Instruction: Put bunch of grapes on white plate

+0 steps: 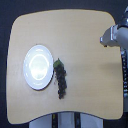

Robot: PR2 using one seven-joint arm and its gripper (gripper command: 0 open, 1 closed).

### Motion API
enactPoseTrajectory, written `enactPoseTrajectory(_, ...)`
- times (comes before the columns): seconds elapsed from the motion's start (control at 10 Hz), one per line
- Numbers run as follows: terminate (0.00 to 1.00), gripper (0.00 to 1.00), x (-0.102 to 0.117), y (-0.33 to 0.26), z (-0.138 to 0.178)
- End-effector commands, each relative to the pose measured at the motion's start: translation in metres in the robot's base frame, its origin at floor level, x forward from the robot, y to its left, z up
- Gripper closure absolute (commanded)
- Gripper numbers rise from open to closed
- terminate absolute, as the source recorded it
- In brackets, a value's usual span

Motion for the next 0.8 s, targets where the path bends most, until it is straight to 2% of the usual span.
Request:
enactPoseTrajectory(0.0,0.0,0.0,-0.017,0.057,-0.017)
enactPoseTrajectory(0.3,0.0,0.0,-0.028,0.11,-0.034)
enactPoseTrajectory(0.7,0.0,0.0,-0.036,0.21,-0.044)
